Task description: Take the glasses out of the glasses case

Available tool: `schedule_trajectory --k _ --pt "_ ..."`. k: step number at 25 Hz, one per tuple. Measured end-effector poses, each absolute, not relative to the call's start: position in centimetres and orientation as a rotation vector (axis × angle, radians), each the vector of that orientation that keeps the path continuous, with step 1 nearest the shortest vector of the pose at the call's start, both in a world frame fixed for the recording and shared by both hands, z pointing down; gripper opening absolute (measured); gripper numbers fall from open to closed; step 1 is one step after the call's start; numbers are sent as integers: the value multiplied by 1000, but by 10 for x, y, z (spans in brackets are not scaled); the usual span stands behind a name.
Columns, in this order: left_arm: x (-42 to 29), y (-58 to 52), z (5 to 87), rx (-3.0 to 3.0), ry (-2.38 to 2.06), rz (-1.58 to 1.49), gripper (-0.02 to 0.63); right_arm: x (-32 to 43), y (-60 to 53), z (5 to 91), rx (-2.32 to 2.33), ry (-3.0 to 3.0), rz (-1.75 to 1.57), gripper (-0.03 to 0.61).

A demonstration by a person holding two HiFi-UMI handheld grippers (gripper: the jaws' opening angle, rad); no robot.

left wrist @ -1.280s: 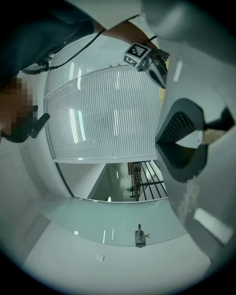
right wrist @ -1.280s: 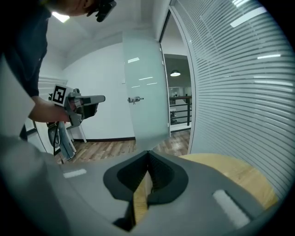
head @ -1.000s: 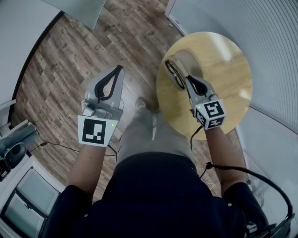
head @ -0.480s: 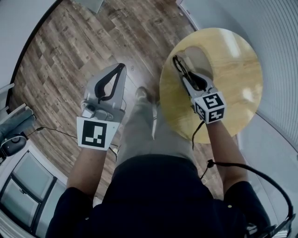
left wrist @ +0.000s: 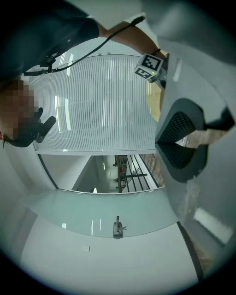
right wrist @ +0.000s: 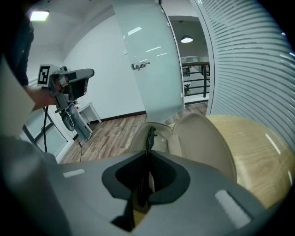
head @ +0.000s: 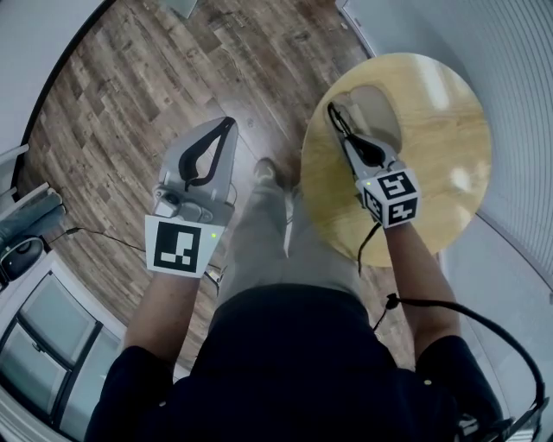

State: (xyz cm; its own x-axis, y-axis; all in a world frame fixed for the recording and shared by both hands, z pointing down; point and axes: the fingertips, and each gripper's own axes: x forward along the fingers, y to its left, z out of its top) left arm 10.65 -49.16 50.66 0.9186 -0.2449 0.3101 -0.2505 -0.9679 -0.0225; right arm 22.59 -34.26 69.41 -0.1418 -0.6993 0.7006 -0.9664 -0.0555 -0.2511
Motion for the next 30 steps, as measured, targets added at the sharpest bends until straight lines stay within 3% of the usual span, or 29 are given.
schedule_trajectory --k 30 --pt "97 -472 404 3185 -323 268 5 221 -317 572 1970 -1860 847 34"
